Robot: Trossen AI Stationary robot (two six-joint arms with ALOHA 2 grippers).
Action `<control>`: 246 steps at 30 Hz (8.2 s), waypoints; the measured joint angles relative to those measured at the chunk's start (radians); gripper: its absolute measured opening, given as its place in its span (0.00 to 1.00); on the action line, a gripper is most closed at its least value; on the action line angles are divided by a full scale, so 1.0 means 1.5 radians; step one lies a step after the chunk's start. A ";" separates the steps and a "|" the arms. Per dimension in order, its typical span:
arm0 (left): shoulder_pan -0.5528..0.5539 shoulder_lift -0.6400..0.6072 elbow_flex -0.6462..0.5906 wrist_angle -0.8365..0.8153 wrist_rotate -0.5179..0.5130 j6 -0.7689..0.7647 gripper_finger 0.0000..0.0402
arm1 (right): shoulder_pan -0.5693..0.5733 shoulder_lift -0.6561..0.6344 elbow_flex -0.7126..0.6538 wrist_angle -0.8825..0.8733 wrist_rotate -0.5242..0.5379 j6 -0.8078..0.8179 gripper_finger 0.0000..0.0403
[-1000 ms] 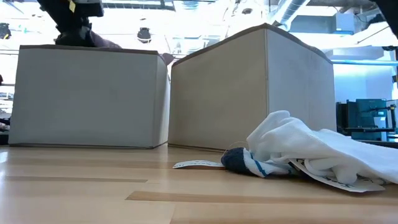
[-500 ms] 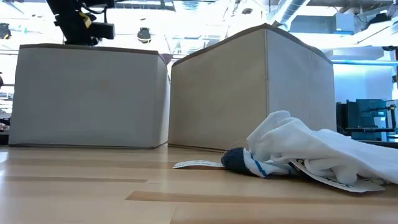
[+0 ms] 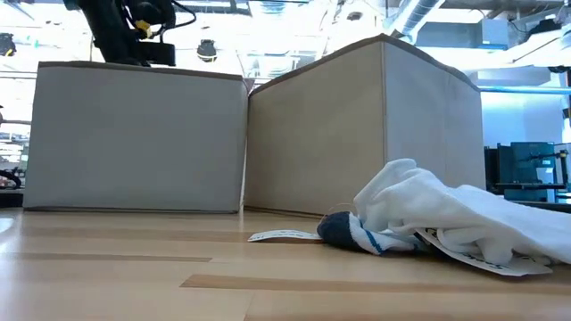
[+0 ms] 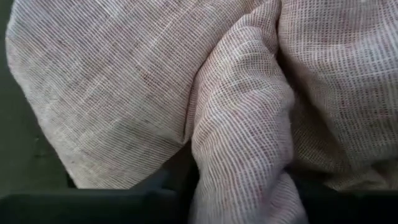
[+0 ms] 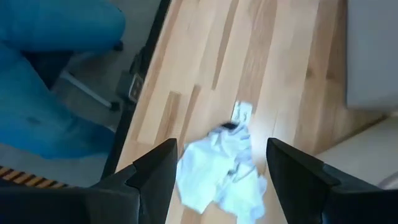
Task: Sort clothes
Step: Put the pink shirt into the left laundry organizer, then put the white sock into the right laundry organizer
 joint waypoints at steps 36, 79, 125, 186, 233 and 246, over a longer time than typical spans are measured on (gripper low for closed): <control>-0.342 -0.010 0.292 -0.014 0.183 -0.134 0.51 | 0.179 0.000 -0.421 0.223 0.152 0.383 0.64; -0.555 0.691 0.291 0.628 0.086 -0.191 0.51 | 0.275 -0.001 -0.561 0.298 0.274 0.554 0.64; -0.586 0.312 0.316 0.521 -0.012 0.096 0.00 | 0.177 -0.002 -0.553 0.385 0.554 0.363 0.64; -0.649 0.183 0.316 0.294 -0.104 0.067 0.30 | -0.051 -0.108 -0.530 0.835 0.536 -0.314 0.00; -0.653 0.318 -0.051 0.818 0.057 -0.077 0.45 | -0.453 -0.296 -0.530 0.305 0.262 -0.049 0.00; -0.642 0.548 0.054 0.861 0.057 -0.023 0.45 | -0.495 -0.218 -0.530 0.238 0.190 -0.039 0.00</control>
